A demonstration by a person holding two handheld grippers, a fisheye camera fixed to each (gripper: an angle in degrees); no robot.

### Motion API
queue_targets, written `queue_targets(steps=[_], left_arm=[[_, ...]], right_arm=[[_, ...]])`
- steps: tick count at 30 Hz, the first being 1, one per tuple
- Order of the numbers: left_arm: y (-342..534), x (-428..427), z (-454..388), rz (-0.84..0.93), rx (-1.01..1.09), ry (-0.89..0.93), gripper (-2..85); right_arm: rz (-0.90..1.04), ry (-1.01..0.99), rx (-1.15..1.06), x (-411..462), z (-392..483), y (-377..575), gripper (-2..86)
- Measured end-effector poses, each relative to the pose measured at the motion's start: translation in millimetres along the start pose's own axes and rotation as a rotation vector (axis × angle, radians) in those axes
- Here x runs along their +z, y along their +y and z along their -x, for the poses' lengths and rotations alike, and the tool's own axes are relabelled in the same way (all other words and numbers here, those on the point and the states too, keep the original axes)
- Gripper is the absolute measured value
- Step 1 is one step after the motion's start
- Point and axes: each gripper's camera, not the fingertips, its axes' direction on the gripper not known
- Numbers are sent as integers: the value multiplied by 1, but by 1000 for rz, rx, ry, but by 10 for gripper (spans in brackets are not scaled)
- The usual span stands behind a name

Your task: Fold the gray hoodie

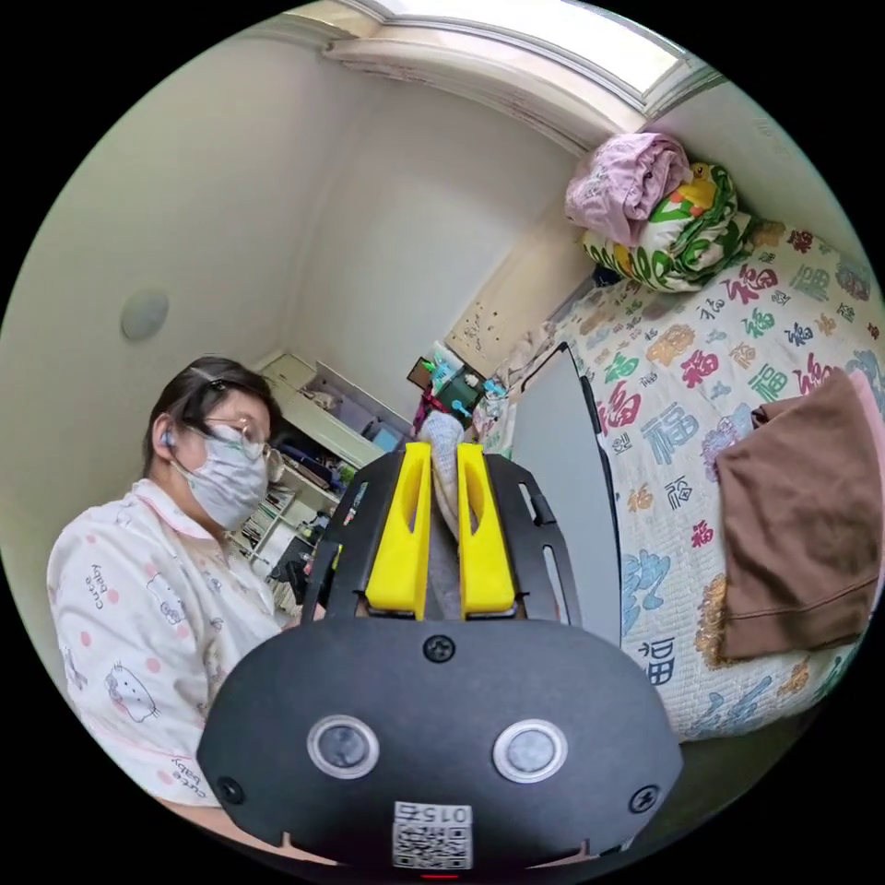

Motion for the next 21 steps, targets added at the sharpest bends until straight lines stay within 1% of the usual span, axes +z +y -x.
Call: queue_targets(steps=[2,3,4,5,6,7,8,9,10,11,12,13,14,16,18,21], left_arm=[[-8,16,18,8,-66,-44,32],[-12,40,35,30,-107,-91,34],[-12,71,51,51,-163,-184,37],[-10,90,57,59,-176,-229,39],[-6,127,63,82,-164,-341,41],[1,160,70,118,-200,-441,42],[3,173,73,142,-235,-469,42],[6,189,71,177,-274,-476,44],[7,193,57,179,-265,-461,45],[8,193,49,181,-251,-455,46],[12,190,31,210,-216,-451,52],[18,189,15,278,-186,-466,58],[22,188,8,320,-177,-476,61],[41,179,-13,442,-181,-493,77],[53,169,-22,497,-219,-511,85],[65,159,-28,560,-296,-488,95]], right_arm=[[66,47,15,37,-29,-20,56],[122,86,11,70,-56,-33,56],[172,197,34,111,-91,-43,58],[190,273,68,133,-112,-47,58],[196,383,109,174,-155,-51,57],[223,481,121,213,-198,-54,46],[233,541,125,229,-217,-56,41],[261,642,153,255,-250,-60,40],[277,655,175,269,-271,-64,43],[277,620,164,273,-275,-64,46],[290,532,91,277,-279,-61,52],[343,494,17,280,-283,-55,61],[373,499,-4,280,-286,-51,62],[500,582,-24,272,-315,-33,67],[558,651,-3,257,-345,-19,74],[604,733,85,232,-407,-2,94]])
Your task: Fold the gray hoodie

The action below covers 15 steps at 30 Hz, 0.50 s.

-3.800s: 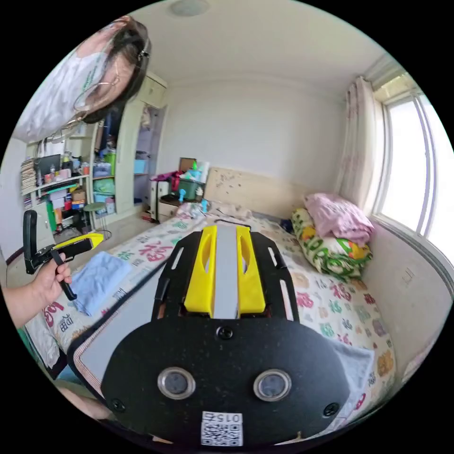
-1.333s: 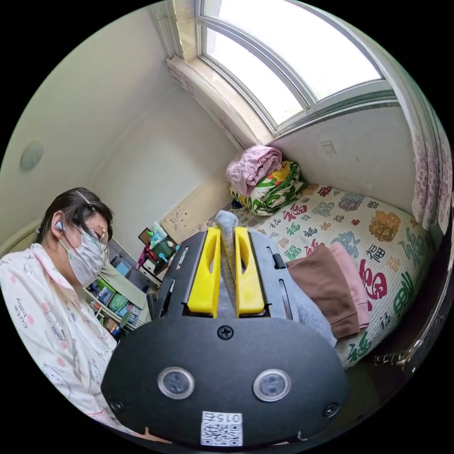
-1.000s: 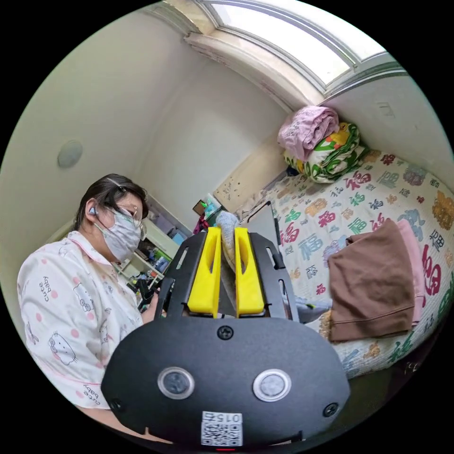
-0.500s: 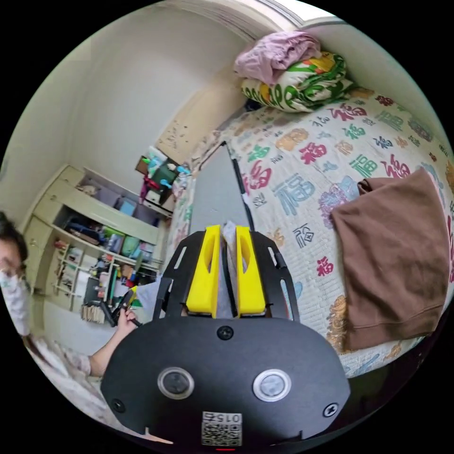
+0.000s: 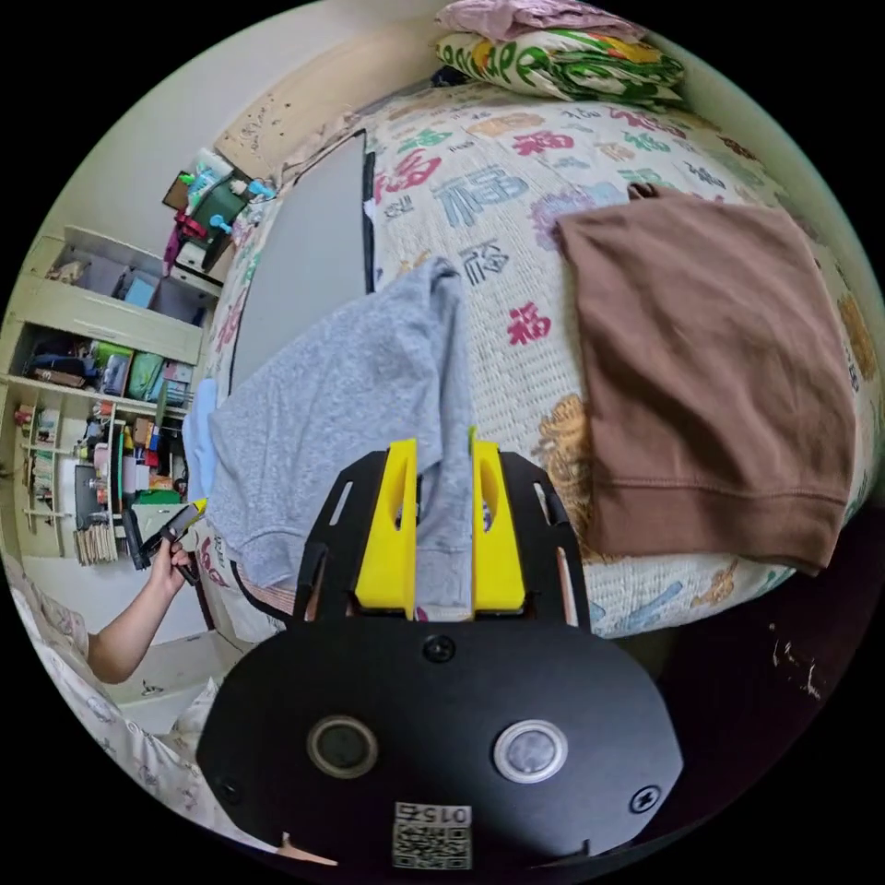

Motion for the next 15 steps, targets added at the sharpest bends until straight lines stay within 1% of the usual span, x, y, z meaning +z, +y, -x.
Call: queue_targets(steps=[3,4,6,9,11,13,15], left_arm=[[10,-3,-4,45,-31,17,102],[12,-7,-6,44,-34,39,103],[15,-17,-14,30,-7,70,103],[26,-35,-32,9,79,50,100],[33,-43,-40,4,127,37,97],[45,-54,-46,-13,175,37,94],[57,-64,-50,-46,213,42,92]], right_arm=[[60,68,110,39,-55,-5,122],[57,90,150,52,-73,-12,128],[22,74,158,67,-93,-29,132],[13,57,100,100,-116,-60,129],[34,127,89,122,-130,-75,125],[42,213,-1,136,-144,-87,116],[63,227,-61,140,-163,-96,102]])
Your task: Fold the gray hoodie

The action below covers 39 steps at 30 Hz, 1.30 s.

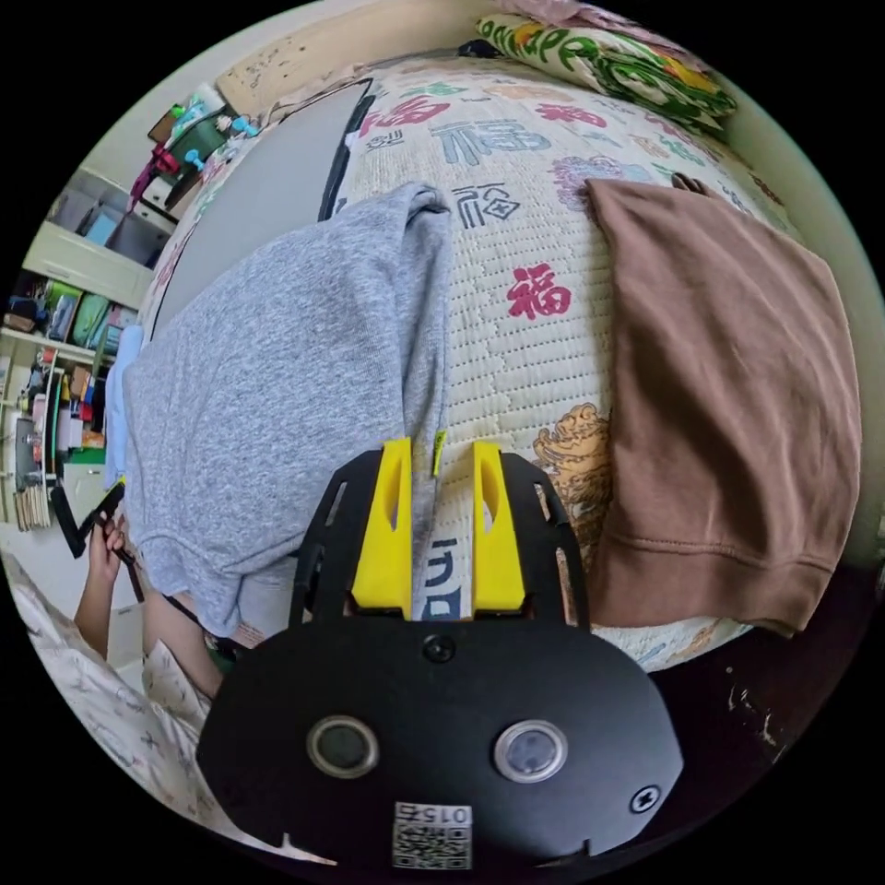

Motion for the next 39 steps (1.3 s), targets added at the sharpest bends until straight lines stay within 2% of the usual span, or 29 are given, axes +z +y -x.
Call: queue_targets(steps=[3,7,9,14,18,20,23,25,26,28,29,31,34,39], left_arm=[[19,-18,-7,-60,25,8,92],[45,-44,-16,-126,45,9,89],[54,-54,-20,-146,54,7,89],[69,-84,-29,-126,39,-1,84],[93,-111,-39,-167,78,-31,76],[101,-122,-34,-172,60,5,73],[118,-145,-22,-206,49,70,72],[134,-159,-14,-246,67,65,80],[138,-161,-11,-257,64,68,80],[148,-169,-3,-258,52,132,81],[152,-173,-2,-267,48,135,81],[170,-192,0,-326,40,134,77],[198,-213,3,-429,17,132,69],[236,-240,3,-551,16,141,62]], right_arm=[[109,18,-117,17,-36,-24,85],[297,69,-383,45,-70,-55,78],[329,78,-456,55,-88,-58,78],[264,37,-472,68,-155,-43,78],[106,-29,-411,61,-218,-8,42],[-10,-48,-343,40,-238,17,17],[-371,-95,-280,-27,-250,88,2],[-747,-92,-234,-88,-248,166,-2],[-845,-102,-219,-101,-247,188,-3],[-1246,-175,-210,-143,-241,282,-4],[-1348,-199,-217,-150,-240,307,-5],[-1720,-329,-246,-169,-246,401,-6],[-2012,-530,-250,-185,-262,496,-6],[-2140,-560,-484,-203,-268,601,-7]])
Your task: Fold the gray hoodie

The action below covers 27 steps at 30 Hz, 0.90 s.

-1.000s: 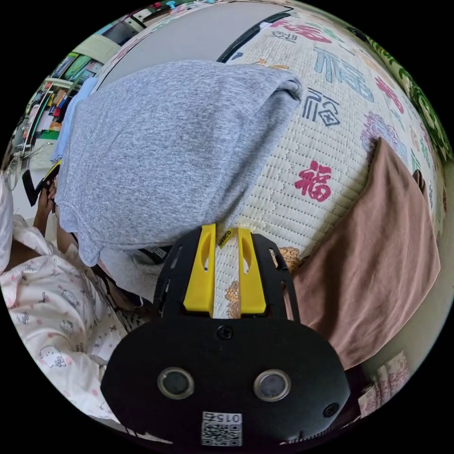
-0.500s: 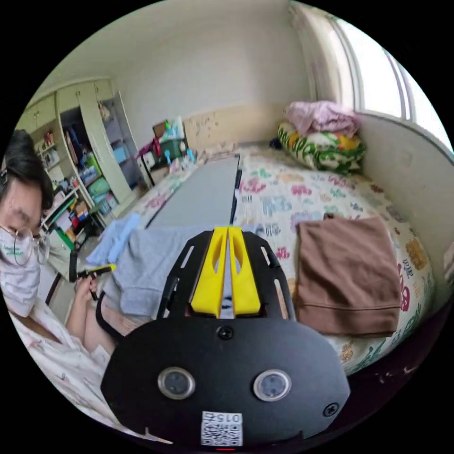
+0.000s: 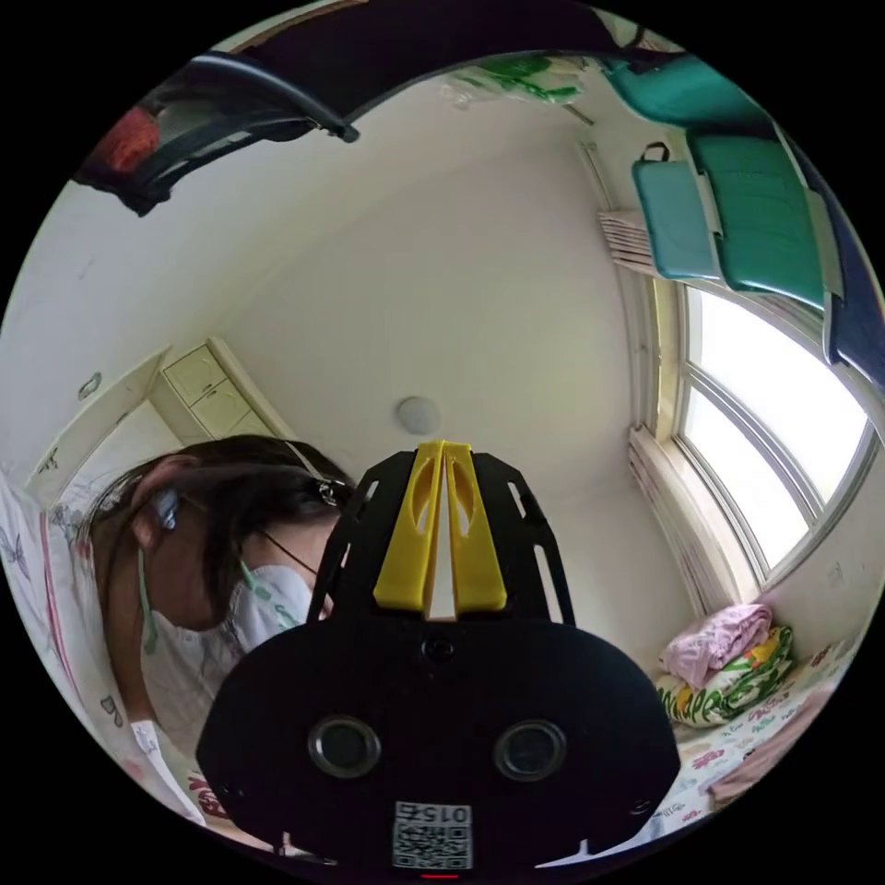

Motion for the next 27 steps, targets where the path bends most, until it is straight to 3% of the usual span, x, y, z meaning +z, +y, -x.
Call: queue_targets(steps=[12,18,27], left_arm=[[29,-40,-17,15,78,-38,59],[37,-55,-3,5,18,-37,57],[38,-60,4,-31,-17,-7,53]], right_arm=[[20,-95,-88,-98,-9,-55,-7],[173,-230,-5,-98,-64,-47,-7],[32,-273,54,-119,-160,-2,-7]])
